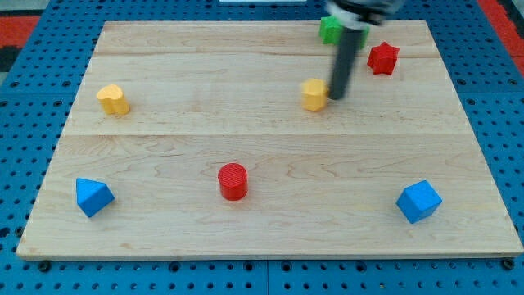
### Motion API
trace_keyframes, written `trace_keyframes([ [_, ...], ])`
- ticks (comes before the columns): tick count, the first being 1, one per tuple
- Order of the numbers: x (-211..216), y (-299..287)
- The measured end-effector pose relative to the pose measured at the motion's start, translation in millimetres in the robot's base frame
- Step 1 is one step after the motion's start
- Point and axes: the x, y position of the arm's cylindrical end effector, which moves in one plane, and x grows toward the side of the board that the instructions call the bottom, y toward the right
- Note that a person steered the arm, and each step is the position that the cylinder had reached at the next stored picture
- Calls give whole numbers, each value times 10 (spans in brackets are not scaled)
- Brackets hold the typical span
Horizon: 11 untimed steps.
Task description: Push the yellow hexagon diagonal to the yellow heart
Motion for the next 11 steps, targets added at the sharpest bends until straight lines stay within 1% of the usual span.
trace_keyframes([
  [1, -559, -1148],
  [2, -419, -433],
  [3, 44, 211],
  [4, 59, -825],
  [5, -258, -1852],
  [6, -181, -996],
  [7, 231, -959],
  [8, 362, -1676],
  [9, 258, -2386],
  [10, 888, -1904],
  [11, 1094, -1727],
])
